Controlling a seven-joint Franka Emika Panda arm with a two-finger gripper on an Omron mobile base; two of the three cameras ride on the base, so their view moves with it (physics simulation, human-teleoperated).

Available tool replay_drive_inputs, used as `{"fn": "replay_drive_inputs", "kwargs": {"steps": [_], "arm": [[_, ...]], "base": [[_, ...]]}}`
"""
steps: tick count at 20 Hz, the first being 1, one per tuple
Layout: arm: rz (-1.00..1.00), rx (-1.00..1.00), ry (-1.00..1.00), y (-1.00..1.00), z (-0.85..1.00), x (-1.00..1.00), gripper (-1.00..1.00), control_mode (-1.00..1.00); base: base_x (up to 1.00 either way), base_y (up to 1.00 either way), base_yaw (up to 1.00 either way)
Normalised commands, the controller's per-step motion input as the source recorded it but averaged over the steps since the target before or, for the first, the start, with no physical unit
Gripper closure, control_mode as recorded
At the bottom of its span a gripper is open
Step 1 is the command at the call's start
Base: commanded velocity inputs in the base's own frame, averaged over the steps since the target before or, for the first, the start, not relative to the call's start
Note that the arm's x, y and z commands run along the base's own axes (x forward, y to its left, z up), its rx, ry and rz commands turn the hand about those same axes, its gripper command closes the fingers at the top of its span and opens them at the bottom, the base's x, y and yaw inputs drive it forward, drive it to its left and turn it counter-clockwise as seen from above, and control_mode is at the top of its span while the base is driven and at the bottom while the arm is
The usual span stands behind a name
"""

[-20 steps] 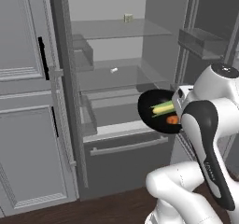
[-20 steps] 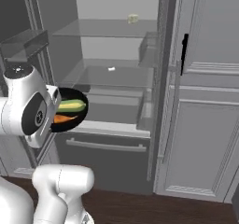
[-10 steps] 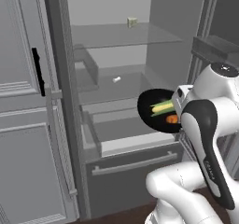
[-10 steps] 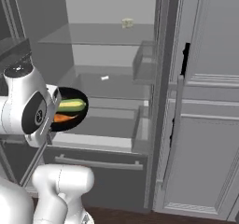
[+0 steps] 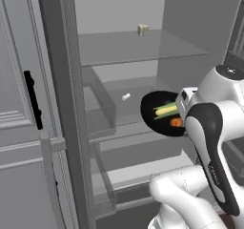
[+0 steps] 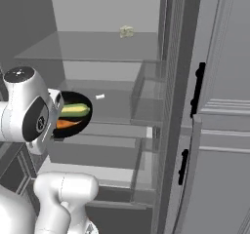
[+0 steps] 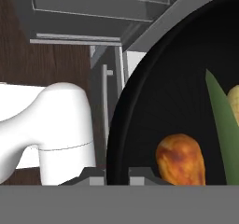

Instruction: Pick the chicken drumstick and corn from their plates and place them in the bowl. Then put the bowl in the fridge.

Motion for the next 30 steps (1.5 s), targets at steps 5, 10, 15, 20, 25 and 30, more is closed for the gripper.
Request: {"fn": "replay_drive_inputs", "kwargs": {"steps": [5,10,15,20,25,30], "arm": [[0.00,0.00,0.00,0.00,0.00,0.00,1.00,1.00],[0.00,0.00,0.00,0.00,0.00,0.00,1.00,1.00],[0.00,0.00,0.00,0.00,0.00,0.00,1.00,1.00],[0.00,0.00,0.00,0.00,0.00,0.00,1.00,1.00],[0.00,0.00,-0.01,0.00,0.00,0.00,1.00,-1.00],[0.00,0.00,-0.16,0.10,-0.35,0.31,1.00,-1.00]], "base": [[0.78,0.00,0.00],[0.68,0.00,0.00],[0.45,0.00,0.00],[0.23,-0.02,0.00],[0.00,0.00,0.00],[0.00,0.00,0.00]]}}
